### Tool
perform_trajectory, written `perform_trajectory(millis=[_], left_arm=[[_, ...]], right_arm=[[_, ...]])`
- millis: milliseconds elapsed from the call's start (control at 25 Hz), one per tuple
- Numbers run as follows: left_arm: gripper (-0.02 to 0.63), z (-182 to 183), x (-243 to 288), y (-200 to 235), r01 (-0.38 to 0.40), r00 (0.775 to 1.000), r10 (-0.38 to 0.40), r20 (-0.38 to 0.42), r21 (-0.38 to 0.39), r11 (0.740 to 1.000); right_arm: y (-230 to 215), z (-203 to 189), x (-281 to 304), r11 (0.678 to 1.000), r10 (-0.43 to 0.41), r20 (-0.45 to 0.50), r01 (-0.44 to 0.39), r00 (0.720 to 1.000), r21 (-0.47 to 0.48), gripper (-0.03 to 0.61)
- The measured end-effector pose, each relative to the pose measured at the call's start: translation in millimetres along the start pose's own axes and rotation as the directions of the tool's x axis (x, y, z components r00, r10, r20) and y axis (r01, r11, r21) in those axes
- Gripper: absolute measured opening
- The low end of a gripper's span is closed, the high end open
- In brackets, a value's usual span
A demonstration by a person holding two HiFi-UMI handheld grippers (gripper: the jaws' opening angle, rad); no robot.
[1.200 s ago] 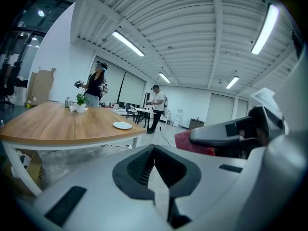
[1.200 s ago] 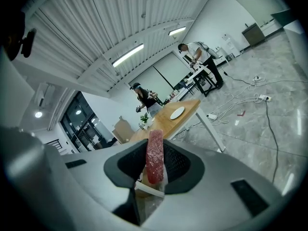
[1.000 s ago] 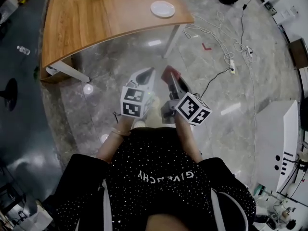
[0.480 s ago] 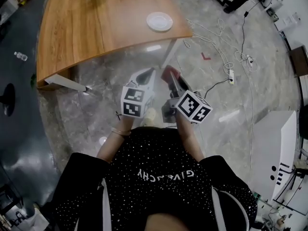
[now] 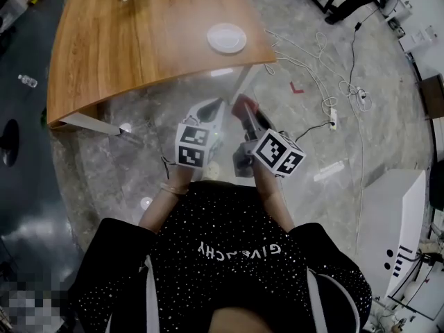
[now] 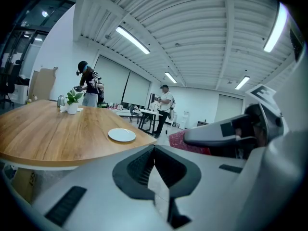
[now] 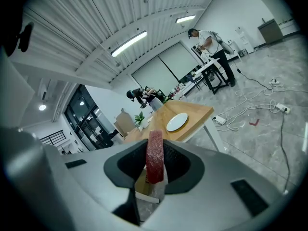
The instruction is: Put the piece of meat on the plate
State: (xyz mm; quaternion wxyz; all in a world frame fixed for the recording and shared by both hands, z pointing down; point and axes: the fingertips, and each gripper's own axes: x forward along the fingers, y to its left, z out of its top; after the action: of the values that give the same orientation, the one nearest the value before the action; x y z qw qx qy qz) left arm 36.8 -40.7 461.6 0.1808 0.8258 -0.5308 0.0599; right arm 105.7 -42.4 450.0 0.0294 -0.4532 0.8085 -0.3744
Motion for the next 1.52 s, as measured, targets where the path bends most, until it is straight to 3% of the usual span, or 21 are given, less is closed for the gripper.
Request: perform_trajectory(millis=[600, 840, 1520], left_arm=[[0.011, 1, 6, -3, -0.028, 1.0, 0.028, 0.001, 0.017, 0.999], [0.011, 2, -1, -10, -0.034, 0.999, 0.034, 0.001, 0.03, 0.999], [0.011, -7, 16, 4, -0.041, 0.999, 0.041, -0.034, 0.005, 0.999]], right_arm=[[-8, -6, 8, 0.999, 0.045, -0.057, -0.043, 0.997, 0.028, 0.098], [-5, -3, -6, 0.999, 0.03, -0.029, -0.031, 0.999, -0.017, 0.098], [-22, 3, 7, 1.0, -0.009, -0.011, 0.009, 1.0, 0.02, 0.098]])
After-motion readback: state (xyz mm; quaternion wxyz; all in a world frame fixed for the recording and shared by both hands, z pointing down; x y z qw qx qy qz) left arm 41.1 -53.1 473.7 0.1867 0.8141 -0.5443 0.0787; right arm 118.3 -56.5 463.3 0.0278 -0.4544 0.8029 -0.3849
